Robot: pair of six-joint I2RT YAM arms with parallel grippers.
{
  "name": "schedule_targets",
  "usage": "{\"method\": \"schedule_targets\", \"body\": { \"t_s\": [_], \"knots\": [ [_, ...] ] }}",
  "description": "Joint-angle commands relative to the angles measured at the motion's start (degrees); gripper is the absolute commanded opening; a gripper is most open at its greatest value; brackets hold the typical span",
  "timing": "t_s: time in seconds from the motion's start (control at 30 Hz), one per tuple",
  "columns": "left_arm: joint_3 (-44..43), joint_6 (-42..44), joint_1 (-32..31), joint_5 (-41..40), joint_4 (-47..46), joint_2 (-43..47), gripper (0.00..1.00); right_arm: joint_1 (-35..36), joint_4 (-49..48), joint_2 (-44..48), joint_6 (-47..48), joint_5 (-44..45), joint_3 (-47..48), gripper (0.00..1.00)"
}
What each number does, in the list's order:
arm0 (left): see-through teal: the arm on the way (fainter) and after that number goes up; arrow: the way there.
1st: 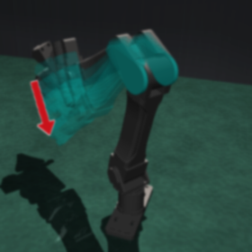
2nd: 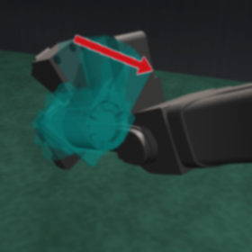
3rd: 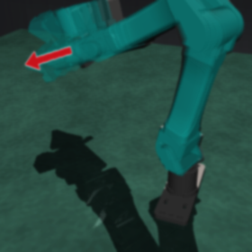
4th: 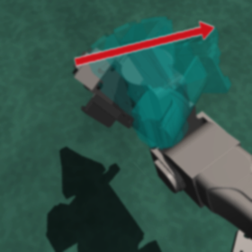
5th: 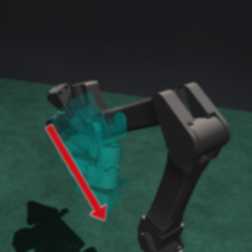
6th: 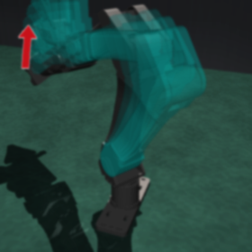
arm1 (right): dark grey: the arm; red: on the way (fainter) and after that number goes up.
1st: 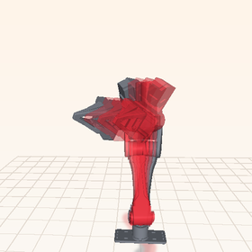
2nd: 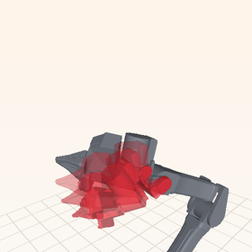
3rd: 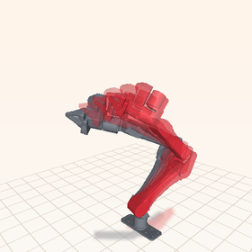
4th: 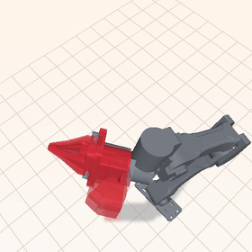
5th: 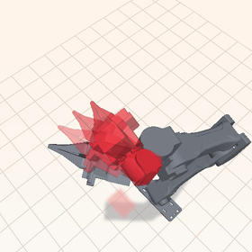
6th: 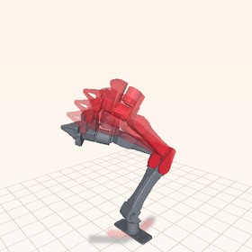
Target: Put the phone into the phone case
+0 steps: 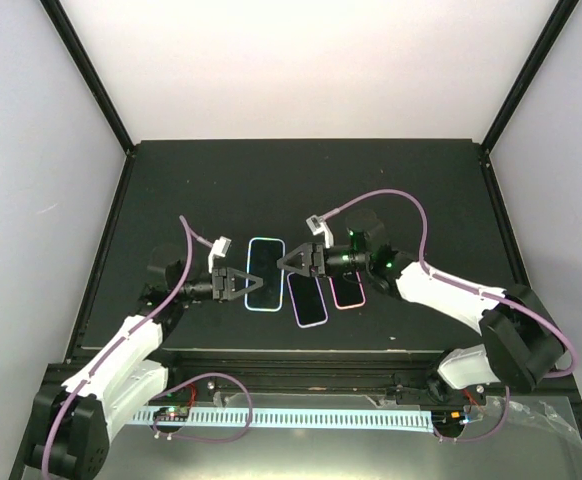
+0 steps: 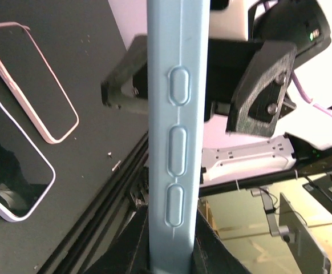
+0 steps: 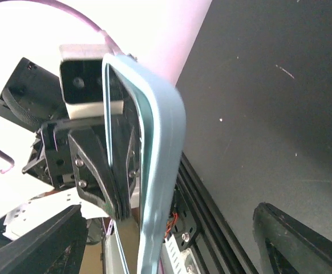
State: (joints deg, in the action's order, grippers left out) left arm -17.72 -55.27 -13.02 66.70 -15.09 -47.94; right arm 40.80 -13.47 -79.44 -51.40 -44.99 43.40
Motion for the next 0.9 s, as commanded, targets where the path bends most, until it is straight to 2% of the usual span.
{"method": "schedule_targets", "body": {
  "t_s": [0.0, 0.13, 0.27, 0.37, 0.47, 0.57, 0.7, 0.87],
  "knots": [
    [-3.1, 1.9, -1.6, 4.8, -1.2, 0.4, 0.11, -1.1, -1.2, -1.2, 0.9, -2.0, 3.4, 0.80],
    [-2.8, 2.3, -2.1, 5.8, -1.0, -0.6, 0.12, -1.6, -7.5, -2.8, -3.1, -4.5, 3.1, 0.74],
    [-3.1, 4.2, -2.2, 5.6, 1.9, -0.9, 0.12, -1.6, -10.1, -3.7, -4.8, -5.2, 3.2, 0.56],
    [-4.8, 8.5, -2.2, 4.2, 9.1, -2.4, 0.12, -1.7, -10.5, -3.7, -5.2, -4.9, 3.8, 0.41],
    [-8.0, 16.9, -2.2, 1.2, 21.2, -5.4, 0.10, -2.1, -8.7, -3.2, -4.8, -3.7, 4.4, 0.25],
    [-9.5, 19.6, -2.2, -0.9, 25.4, -6.3, 0.10, -2.0, -6.0, -1.7, -3.3, -2.0, 4.9, 0.15],
    [-9.9, 20.2, -2.2, -2.5, 26.5, -6.6, 0.09, -2.1, 3.0, -0.4, 1.8, 0.9, 7.0, 0.06],
    [-10.3, 20.8, -2.2, -4.1, 27.8, -8.0, 0.09, -2.1, 4.6, -0.4, 2.6, 1.3, 6.8, 0.03]
  ]
}}
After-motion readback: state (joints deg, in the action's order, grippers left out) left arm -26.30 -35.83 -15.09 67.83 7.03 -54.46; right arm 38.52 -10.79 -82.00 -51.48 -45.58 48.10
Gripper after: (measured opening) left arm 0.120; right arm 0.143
